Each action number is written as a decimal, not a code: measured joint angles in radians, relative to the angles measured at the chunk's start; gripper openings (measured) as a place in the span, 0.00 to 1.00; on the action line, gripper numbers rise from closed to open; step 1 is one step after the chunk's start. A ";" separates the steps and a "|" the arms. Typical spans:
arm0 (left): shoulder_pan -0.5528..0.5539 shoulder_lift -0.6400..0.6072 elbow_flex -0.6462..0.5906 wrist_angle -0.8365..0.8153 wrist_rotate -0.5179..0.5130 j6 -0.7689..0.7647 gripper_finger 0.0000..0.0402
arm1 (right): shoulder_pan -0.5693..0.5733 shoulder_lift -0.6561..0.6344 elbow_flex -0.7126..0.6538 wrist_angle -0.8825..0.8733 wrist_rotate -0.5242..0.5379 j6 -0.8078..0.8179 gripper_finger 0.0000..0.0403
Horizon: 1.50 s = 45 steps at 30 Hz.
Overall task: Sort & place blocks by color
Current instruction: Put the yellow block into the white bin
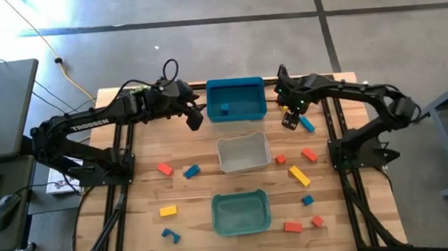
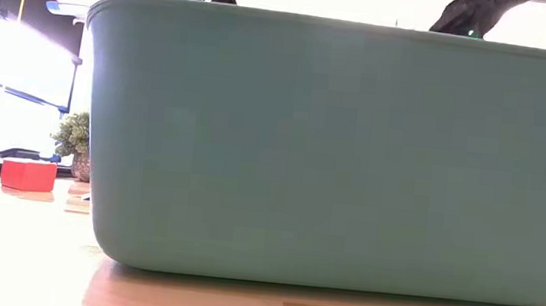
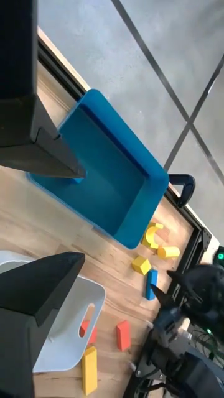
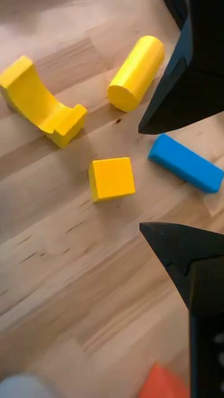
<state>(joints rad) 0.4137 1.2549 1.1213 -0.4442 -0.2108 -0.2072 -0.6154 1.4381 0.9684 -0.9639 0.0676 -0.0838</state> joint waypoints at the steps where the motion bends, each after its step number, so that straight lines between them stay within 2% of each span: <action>1: 0.000 0.000 0.000 0.000 0.000 -0.001 0.49 | -0.002 0.015 0.000 0.003 0.001 -0.020 0.58; 10: 0.000 0.000 0.000 0.000 0.000 -0.002 0.49 | -0.011 0.130 0.000 0.056 -0.008 -0.160 0.58; 31: 0.000 0.000 0.000 0.000 -0.001 -0.002 0.49 | -0.075 0.269 0.000 0.119 -0.012 -0.187 0.57; 35: 0.000 0.000 0.000 -0.001 -0.001 -0.002 0.49 | -0.074 0.276 0.000 0.115 -0.017 -0.185 0.51; 41: 0.000 0.000 0.000 0.000 -0.001 -0.002 0.49 | -0.074 0.276 0.000 0.105 -0.019 -0.151 0.28; 45: 0.000 0.000 0.000 0.000 -0.002 -0.002 0.49 | -0.074 0.275 0.000 0.095 -0.020 -0.142 0.26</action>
<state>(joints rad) 0.4133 1.2549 1.1213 -0.4446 -0.2123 -0.2092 -0.6895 1.7130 0.9684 -0.8694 0.0481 -0.2253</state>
